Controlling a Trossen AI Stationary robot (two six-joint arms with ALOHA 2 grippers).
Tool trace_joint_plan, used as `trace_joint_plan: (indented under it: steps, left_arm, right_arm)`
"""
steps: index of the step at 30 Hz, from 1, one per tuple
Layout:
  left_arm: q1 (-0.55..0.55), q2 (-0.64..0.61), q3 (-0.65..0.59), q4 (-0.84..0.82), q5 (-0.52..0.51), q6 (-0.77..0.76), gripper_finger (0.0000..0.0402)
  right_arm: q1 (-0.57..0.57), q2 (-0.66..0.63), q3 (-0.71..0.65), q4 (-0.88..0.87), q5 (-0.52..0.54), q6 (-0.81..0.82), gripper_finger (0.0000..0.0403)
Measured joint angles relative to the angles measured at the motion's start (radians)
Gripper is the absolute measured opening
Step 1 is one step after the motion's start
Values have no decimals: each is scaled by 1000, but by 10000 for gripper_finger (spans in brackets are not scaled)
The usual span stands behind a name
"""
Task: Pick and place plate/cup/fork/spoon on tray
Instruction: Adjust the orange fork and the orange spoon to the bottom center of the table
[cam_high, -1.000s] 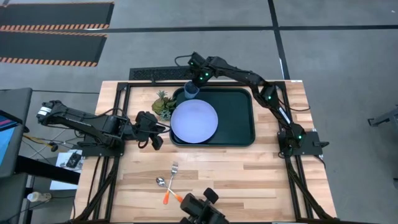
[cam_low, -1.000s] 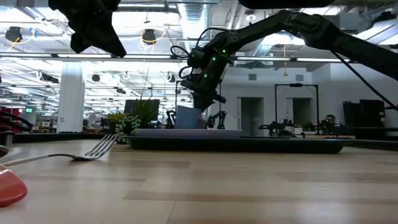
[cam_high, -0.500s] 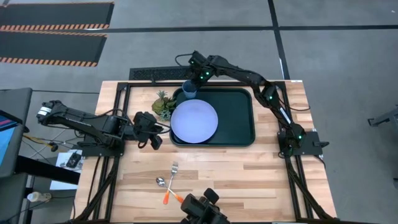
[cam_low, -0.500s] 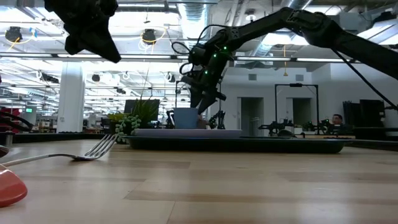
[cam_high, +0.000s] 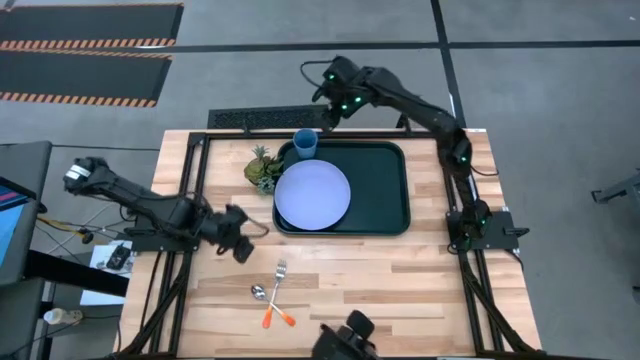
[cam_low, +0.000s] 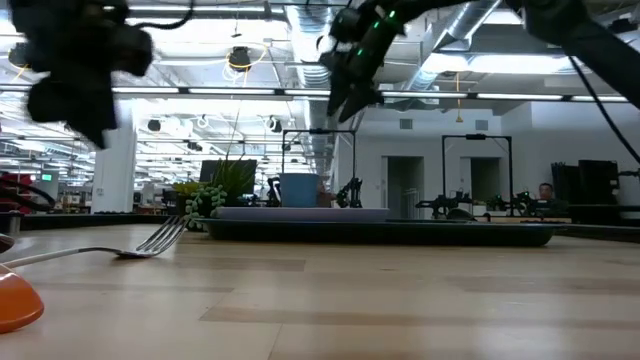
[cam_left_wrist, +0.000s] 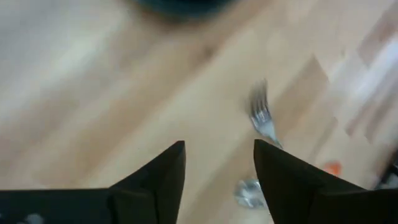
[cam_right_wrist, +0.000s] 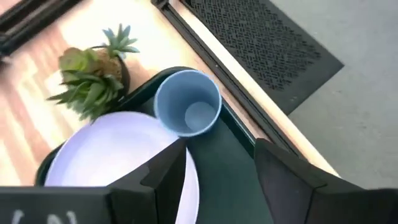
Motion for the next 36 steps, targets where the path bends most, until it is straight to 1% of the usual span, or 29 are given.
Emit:
trace_joint_plan:
  steps: [3,6,8,10,13,14,17,20,23,27,31,34,36]
  left_arm:
    - [-124,19,-34,77,-4,-156,182]
    - [-247,55,-51,153,-73,-255,182]
    - [-324,88,-51,234,-150,-231,179]
    - [-384,138,-49,313,-216,-152,176]
    - [-429,231,-30,377,-249,-40,172]
    - [-435,265,-18,374,-239,-15,172]
    - [-435,374,4,353,-163,38,172]
    - [-417,482,18,332,-86,-27,171]
    - [-415,558,32,370,-31,-71,159]
    - [-426,608,79,379,-31,-87,120]
    - [-376,610,83,392,-15,-83,66]
    - [-316,615,84,402,7,-13,23]
    - [-266,622,84,426,25,50,6]
  right_arm:
    - [6,-51,0,-82,-1,-16,214]
    - [17,-86,0,-154,-1,-32,215]
    - [30,-105,0,-191,0,-48,214]
    - [45,-122,0,-234,0,-59,212]
    - [78,-138,0,-295,-1,-81,210]
    - [88,-143,0,-315,-1,-90,210]
    - [120,-169,0,-358,-1,-103,210]
    - [153,-199,0,-399,2,-101,210]
    - [186,-236,-1,-435,24,-98,210]
    - [221,-300,0,-430,62,-89,210]
    - [239,-350,0,-431,86,-64,210]
    - [243,-385,0,-431,85,-43,210]
    - [249,-412,0,-431,85,-27,210]
